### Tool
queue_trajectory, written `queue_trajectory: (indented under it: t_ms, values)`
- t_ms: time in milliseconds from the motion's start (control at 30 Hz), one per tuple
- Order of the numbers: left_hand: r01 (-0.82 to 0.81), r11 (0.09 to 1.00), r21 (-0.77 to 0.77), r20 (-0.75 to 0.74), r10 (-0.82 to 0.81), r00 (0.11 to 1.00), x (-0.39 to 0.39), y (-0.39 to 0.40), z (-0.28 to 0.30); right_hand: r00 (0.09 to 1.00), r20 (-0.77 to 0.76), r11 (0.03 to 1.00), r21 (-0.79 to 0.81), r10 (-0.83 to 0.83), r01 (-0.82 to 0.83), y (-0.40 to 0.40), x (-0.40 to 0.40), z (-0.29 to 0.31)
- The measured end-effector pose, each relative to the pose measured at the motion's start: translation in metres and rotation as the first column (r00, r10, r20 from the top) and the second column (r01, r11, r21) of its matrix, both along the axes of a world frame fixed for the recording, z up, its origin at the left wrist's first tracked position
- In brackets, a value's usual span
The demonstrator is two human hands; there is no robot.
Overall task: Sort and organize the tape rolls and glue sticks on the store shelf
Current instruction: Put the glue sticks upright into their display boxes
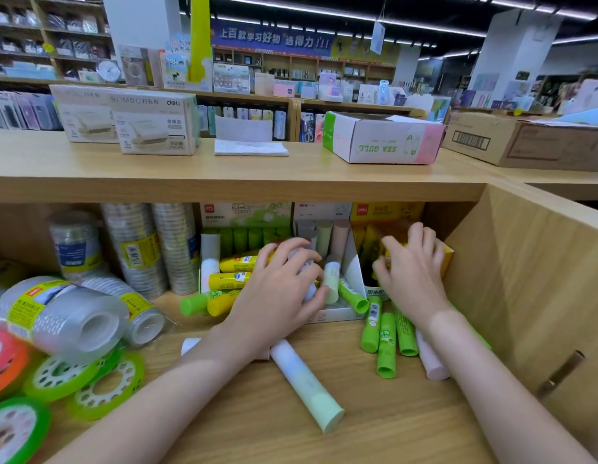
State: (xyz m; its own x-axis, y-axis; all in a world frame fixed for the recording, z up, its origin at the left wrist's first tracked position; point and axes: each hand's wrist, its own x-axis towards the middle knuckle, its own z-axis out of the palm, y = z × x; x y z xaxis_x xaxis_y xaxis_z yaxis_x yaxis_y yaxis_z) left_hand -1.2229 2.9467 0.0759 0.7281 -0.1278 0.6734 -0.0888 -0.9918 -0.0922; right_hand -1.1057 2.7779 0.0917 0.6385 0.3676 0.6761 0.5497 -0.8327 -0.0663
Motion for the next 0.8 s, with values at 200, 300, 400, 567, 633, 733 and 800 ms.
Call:
queue_trajectory:
  t_ms: [200, 300, 400, 567, 633, 733, 800]
  values:
    - [-0.021, 1.000, -0.022, 0.014, 0.021, 1.000, -0.001, 0.000, -0.003, 0.965, -0.243, 0.982, -0.178, -0.102, 0.059, 0.008, -0.002, 0.019]
    - [-0.031, 0.999, -0.018, 0.030, 0.032, 0.999, -0.002, -0.001, -0.002, 0.953, -0.283, 0.976, -0.213, -0.110, 0.049, 0.007, -0.007, 0.023]
    - [-0.091, 0.995, -0.031, 0.054, 0.093, 0.994, -0.004, -0.002, 0.001, 0.936, -0.336, 0.968, -0.250, -0.103, 0.016, 0.007, -0.008, 0.027]
    - [-0.187, 0.979, -0.081, 0.031, 0.190, 0.981, -0.006, -0.004, 0.004, 0.926, -0.259, 0.960, 0.027, 0.275, -0.278, -0.002, -0.021, 0.024]
    - [-0.184, 0.980, -0.081, 0.012, 0.186, 0.982, -0.007, -0.004, 0.006, 0.821, -0.287, 0.863, 0.048, 0.494, -0.503, 0.000, -0.028, 0.024]
    - [-0.169, 0.983, -0.076, -0.014, 0.168, 0.986, -0.008, -0.005, 0.005, 0.754, -0.404, 0.800, -0.084, 0.518, -0.594, 0.008, -0.036, 0.020]
    - [-0.152, 0.984, -0.095, -0.020, 0.150, 0.988, -0.008, -0.006, 0.005, 0.736, -0.458, 0.803, -0.076, 0.499, -0.591, 0.010, -0.038, 0.021]
